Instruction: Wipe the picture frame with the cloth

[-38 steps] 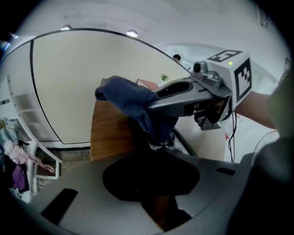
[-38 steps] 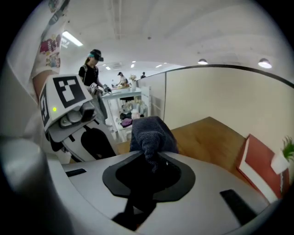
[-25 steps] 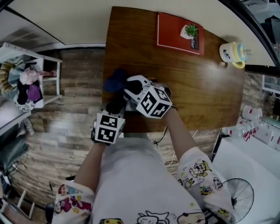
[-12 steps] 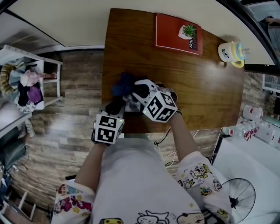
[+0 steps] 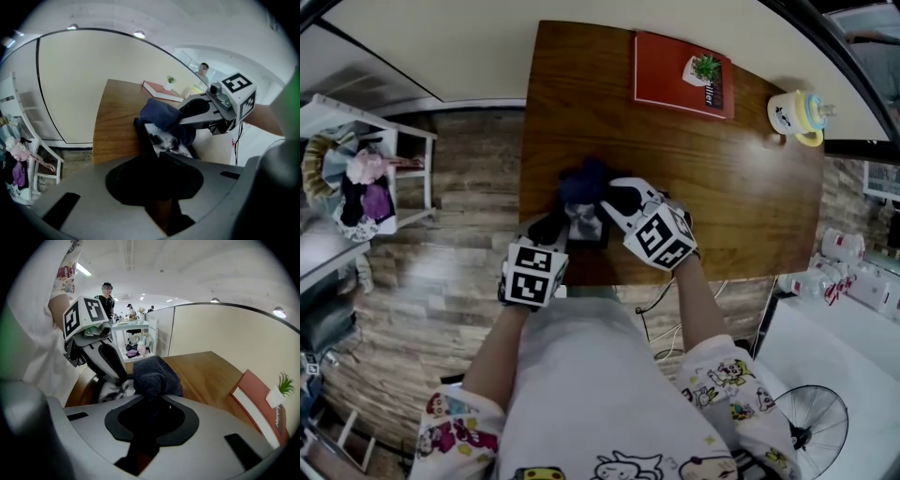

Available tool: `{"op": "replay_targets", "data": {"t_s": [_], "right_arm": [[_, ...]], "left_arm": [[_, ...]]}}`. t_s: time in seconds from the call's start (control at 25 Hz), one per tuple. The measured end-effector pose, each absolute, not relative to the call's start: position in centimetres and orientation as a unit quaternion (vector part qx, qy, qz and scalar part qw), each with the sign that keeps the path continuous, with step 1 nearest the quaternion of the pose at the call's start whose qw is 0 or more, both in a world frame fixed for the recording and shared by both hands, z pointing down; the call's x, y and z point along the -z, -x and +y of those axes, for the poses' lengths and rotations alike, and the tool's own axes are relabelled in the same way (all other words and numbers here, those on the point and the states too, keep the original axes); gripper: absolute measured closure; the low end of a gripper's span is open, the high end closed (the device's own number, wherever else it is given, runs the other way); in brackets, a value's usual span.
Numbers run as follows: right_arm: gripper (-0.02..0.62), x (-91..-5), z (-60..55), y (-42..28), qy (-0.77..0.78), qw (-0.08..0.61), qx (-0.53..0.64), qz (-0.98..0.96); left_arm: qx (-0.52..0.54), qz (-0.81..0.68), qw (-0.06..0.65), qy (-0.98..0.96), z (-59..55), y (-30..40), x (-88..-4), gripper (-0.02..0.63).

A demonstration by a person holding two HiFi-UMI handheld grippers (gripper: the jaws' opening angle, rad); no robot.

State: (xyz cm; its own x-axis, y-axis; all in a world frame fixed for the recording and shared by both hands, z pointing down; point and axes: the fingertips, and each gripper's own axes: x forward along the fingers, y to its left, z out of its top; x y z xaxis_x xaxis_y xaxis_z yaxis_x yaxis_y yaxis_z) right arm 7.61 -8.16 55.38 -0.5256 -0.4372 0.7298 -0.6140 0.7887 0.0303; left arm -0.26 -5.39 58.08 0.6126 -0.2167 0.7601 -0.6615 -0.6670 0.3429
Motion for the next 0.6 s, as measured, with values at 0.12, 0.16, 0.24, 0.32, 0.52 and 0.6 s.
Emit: {"op": "replay_targets", "data": {"t_s": [0.12, 0.16, 0.24, 0.32, 0.52, 0.6], "right_arm": [[0.541, -55.3, -7.7, -8.5, -0.315, 0.383, -0.122, -0.860], [0.541, -55.3, -7.6, -8.9, -0.320, 0.385, -0.124, -0.857], [0.541, -55.4, -7.2, -9.8, -0.330, 0.388, -0.131, -0.850], [0.541, -55.7, -6.8, -10.7, -0.339, 0.391, -0.139, -0.844], [0.540, -55.0, -6.0, -12.0, -0.364, 0.382, -0.160, -0.834], [0.541, -53.8, -6.1, -11.7, -0.374, 0.361, -0.166, -0.838]], "left_arm": [[-0.354, -0.262, 0.313, -0.842, -5.4, 0.2, -58.1, 0.520], [-0.353, -0.262, 0.313, -0.842, -5.4, 0.3, -58.1, 0.520], [-0.353, -0.263, 0.313, -0.841, -5.4, 0.3, -58.1, 0.520], [-0.353, -0.264, 0.313, -0.841, -5.4, 0.3, -58.1, 0.520], [-0.352, -0.266, 0.312, -0.841, -5.4, 0.3, -58.0, 0.520], [-0.351, -0.266, 0.312, -0.842, -5.4, 0.3, -58.0, 0.520]]}}
